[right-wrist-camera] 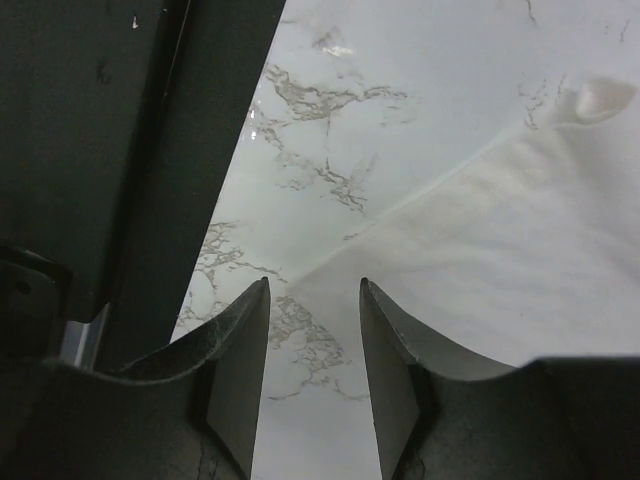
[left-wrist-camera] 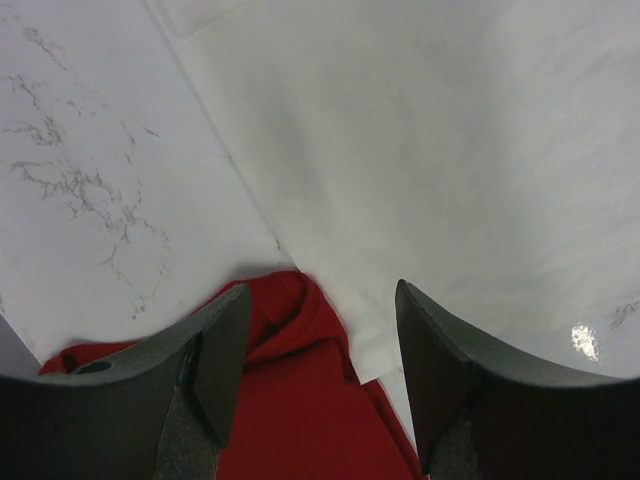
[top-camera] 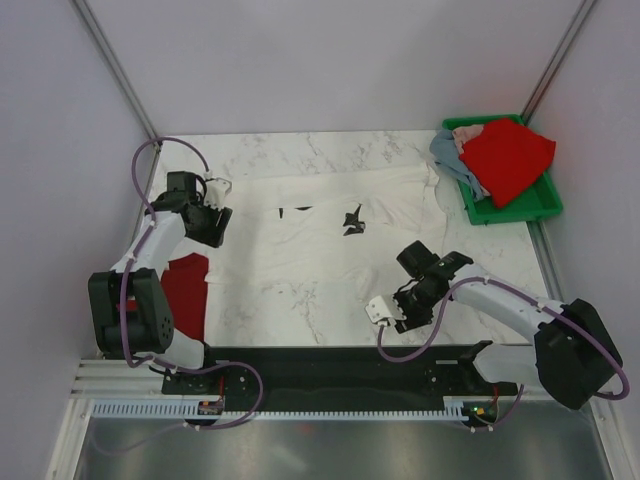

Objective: Fold and stack the t-shirts
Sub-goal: Fold the tshirt

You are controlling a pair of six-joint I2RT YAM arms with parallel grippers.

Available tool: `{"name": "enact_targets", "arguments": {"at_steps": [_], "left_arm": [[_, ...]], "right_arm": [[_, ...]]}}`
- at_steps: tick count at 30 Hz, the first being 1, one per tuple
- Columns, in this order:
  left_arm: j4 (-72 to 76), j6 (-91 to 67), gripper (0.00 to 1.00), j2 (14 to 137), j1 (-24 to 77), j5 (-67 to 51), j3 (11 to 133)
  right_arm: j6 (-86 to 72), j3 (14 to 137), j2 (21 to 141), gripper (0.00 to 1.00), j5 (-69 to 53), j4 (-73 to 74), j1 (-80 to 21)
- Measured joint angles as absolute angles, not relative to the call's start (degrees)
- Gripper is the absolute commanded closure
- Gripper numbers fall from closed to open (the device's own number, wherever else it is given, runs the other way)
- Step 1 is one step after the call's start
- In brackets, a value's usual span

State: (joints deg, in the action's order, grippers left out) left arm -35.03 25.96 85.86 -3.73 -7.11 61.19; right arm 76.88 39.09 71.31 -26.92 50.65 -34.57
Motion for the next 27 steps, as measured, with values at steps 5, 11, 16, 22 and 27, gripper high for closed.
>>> {"name": "enact_targets", "arguments": {"at_steps": [5,11,16,22,27], "left_arm": [[-35.18,25.96,0.34,85.86,-3.73,-6.68,60.42],[-35.16,25.96,0.34,85.89,-3.73,-6.22,60.34],[-35.16,25.96,0.34,85.86,-3.73,-6.09,60.34],[-35.05,26.0,0.35,85.86,-3.73,-6.02,59.77],[-35.73,28.6,0.37,85.12,-3.73,-5.52,57.28]], "right_arm": [[76.84,38.76,72.25,0.52,-25.96,48.69,-34.96],[76.75,36.32,72.97,0.52,-24.38,46.74,-35.14],[76.01,35.14,72.97,0.6,-23.66,45.41,-35.14],[72.66,34.83,72.82,0.96,-23.51,43.75,-35.14],[69.63,34.15,71.59,1.0,-22.5,42.74,-35.27]]}}
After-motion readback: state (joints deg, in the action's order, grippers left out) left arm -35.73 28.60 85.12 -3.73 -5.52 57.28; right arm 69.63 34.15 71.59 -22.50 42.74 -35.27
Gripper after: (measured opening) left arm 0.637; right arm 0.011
